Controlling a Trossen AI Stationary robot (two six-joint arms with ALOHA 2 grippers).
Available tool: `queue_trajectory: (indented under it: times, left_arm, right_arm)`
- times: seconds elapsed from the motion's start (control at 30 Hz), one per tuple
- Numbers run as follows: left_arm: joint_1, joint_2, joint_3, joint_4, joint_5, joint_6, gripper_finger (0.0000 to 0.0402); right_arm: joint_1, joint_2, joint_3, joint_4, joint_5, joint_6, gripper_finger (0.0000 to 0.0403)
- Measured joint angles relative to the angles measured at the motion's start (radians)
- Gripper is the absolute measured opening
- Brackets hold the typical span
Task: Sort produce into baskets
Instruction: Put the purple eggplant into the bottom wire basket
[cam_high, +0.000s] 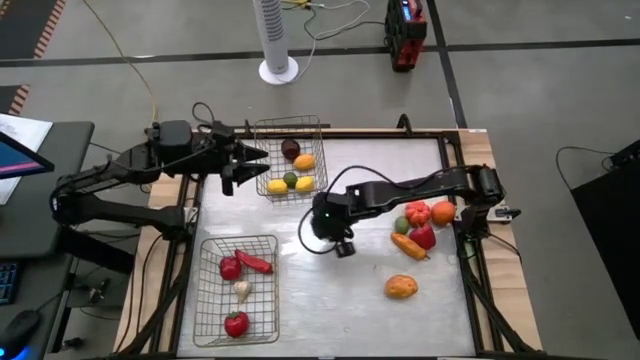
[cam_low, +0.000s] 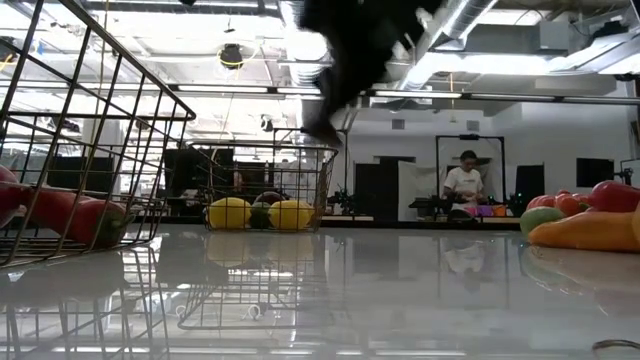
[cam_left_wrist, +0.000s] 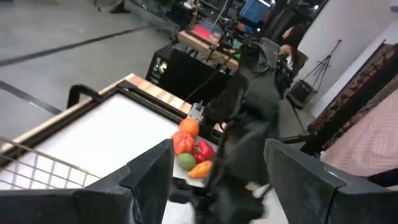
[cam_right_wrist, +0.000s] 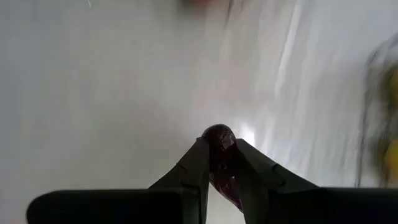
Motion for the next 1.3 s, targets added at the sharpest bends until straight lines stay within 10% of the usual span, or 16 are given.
queue_trajectory:
  times: [0.43, 1.1, 1.3]
  left_arm:
    - [0.001, -0.073, 0.0, -0.03, -0.152, 0.113, 0.0238]
    - [0.001, -0.067, 0.0, -0.045, -0.296, -0.094, 0.0238]
    - [0.001, -0.066, 0.0, -0.044, -0.308, -0.109, 0.0238]
  right_arm:
    - [0.003, 0.004, 0.126, 0.607, -0.03, 0.351, 0.0088]
    - [0.033, 0.125, 0.133, 0.826, -0.233, 0.454, 0.009]
    - [0.034, 0.164, 0.134, 0.81, -0.239, 0.432, 0.0154]
